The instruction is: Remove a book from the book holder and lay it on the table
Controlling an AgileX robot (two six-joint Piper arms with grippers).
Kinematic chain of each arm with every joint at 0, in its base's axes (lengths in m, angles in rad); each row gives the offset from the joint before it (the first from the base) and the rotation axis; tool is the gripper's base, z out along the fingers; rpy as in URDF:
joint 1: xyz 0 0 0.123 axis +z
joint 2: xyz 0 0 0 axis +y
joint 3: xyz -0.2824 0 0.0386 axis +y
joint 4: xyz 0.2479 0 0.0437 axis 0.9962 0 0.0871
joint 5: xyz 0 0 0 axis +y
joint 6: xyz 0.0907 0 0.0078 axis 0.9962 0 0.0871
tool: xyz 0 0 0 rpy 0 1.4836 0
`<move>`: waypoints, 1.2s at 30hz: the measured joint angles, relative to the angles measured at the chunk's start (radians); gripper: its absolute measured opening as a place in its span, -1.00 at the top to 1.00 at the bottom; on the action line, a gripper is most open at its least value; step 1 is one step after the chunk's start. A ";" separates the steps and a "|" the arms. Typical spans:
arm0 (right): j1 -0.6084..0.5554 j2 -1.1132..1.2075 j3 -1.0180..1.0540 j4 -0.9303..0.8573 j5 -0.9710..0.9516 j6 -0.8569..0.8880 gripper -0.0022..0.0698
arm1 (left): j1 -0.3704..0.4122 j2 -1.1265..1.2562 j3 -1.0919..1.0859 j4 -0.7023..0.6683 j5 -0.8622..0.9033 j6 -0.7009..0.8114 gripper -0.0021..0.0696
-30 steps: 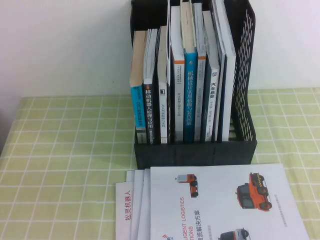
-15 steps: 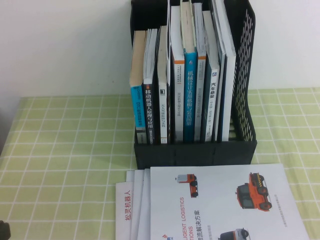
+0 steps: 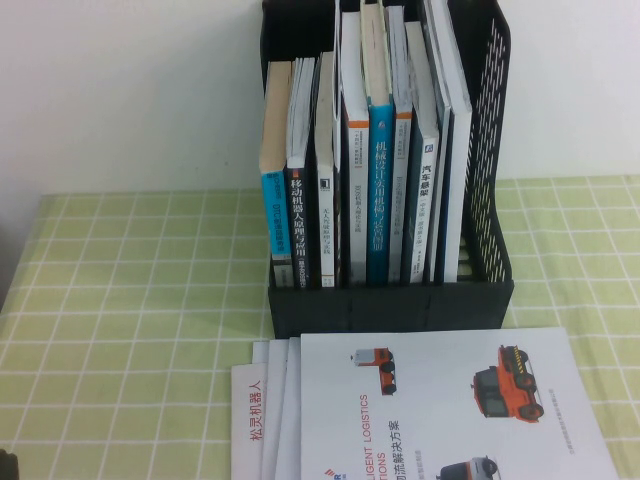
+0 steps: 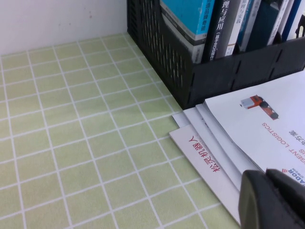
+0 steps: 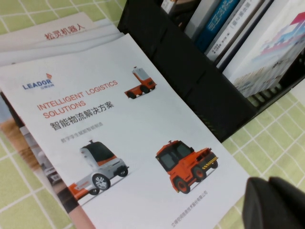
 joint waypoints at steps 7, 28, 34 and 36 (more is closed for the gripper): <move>0.000 0.000 0.000 -0.004 -0.002 0.001 0.95 | 0.000 0.000 0.000 0.001 0.002 0.000 0.95; 0.000 -0.002 0.000 -0.004 -0.005 0.005 0.95 | 0.456 -0.202 0.457 0.066 -0.581 -0.279 0.95; 0.000 -0.002 0.000 -0.004 -0.005 0.005 0.95 | 0.472 -0.204 0.459 0.066 -0.434 -0.333 0.95; 0.000 -0.002 0.000 -0.004 -0.005 0.005 0.95 | 0.472 -0.204 0.459 0.063 -0.386 -0.327 0.95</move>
